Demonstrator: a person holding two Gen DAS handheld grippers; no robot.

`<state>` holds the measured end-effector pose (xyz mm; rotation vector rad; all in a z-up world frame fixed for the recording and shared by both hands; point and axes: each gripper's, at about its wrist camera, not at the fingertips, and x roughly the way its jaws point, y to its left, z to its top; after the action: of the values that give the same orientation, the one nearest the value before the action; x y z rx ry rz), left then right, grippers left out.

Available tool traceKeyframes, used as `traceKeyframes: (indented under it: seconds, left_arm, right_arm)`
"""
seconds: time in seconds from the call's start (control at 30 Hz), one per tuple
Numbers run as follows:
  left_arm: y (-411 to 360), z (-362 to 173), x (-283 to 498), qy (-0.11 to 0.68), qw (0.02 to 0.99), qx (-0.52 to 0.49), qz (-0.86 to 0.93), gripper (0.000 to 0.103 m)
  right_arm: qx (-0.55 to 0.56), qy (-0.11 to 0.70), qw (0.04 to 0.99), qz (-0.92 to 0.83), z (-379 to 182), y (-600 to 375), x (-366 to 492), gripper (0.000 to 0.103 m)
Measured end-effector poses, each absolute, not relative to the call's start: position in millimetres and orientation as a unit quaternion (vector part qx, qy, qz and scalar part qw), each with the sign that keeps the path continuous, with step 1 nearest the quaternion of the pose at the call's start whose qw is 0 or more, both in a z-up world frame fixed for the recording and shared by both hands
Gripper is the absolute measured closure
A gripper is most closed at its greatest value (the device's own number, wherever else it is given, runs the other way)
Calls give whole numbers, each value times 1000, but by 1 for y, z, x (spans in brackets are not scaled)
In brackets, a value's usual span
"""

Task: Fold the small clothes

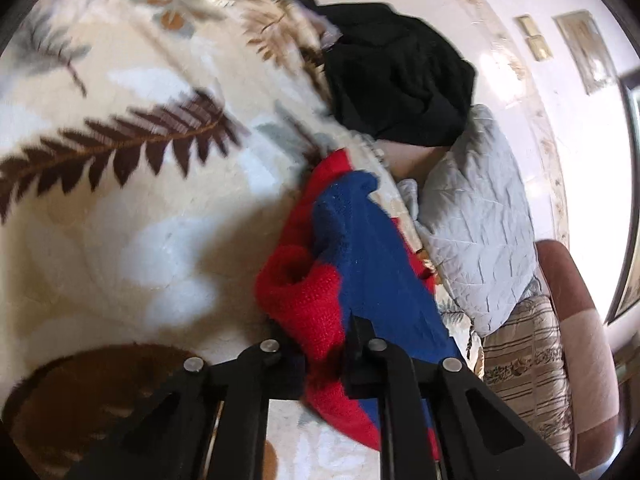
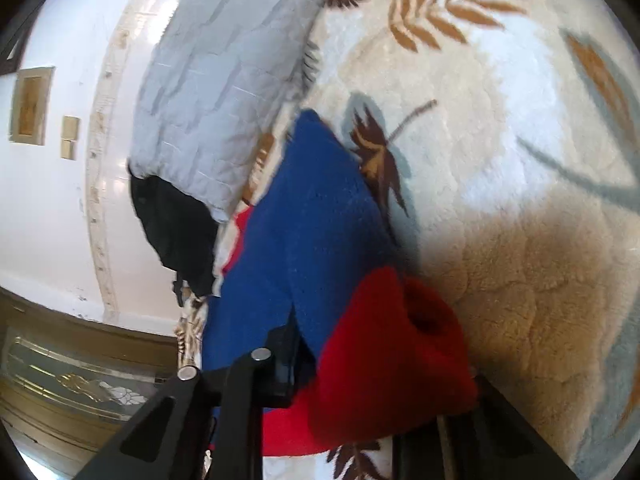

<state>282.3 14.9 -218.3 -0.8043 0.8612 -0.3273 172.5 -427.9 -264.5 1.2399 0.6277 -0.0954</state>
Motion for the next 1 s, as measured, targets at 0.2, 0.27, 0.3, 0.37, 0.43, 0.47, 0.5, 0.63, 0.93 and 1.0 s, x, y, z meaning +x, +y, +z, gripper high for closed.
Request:
traceKeyframes:
  seconds: [0.2,0.27,0.3,0.37,0.43,0.47,0.5,0.63,0.93,1.0]
  left_arm:
    - [26,-192,242,392,826,-371,-162,92]
    - [29,-191,225,399,826,-365,-160,92]
    - [29,-192,215,406,829,-352,-156,92]
    - [30,-205,199,440,822,-330,-146,91]
    - [35,-221,188,476,801,-333,-144,89]
    - [41,-225,183,487,793,-338,-139,89]
    - [48,-225,179,493,788,-343,-137,89]
    - [69,-179,156,438,838,-301,-127,89]
    - [-10,-108,244,373,893,-153,-198,40]
    - [-29,-122,281,398,878,-151,-218,40]
  right_arm:
    - [507,239,827,-37,-210,-421,146,93]
    - [488,239,838,-43,-200,-420,133,93]
    - [488,244,837,-36,-199,-421,127,93]
    - [481,265,835,-23,-200,-422,120,93]
    - [456,300,838,-34,-204,-419,114,91]
    - [445,332,831,-37,-209,-418,113,89]
    - [445,360,819,-43,-215,-418,112,89]
    - [477,412,774,-54,-226,-431,93,89]
    - [440,350,827,-25,-166,-439,121,88]
    - [430,352,831,-21,-169,-436,141,88]
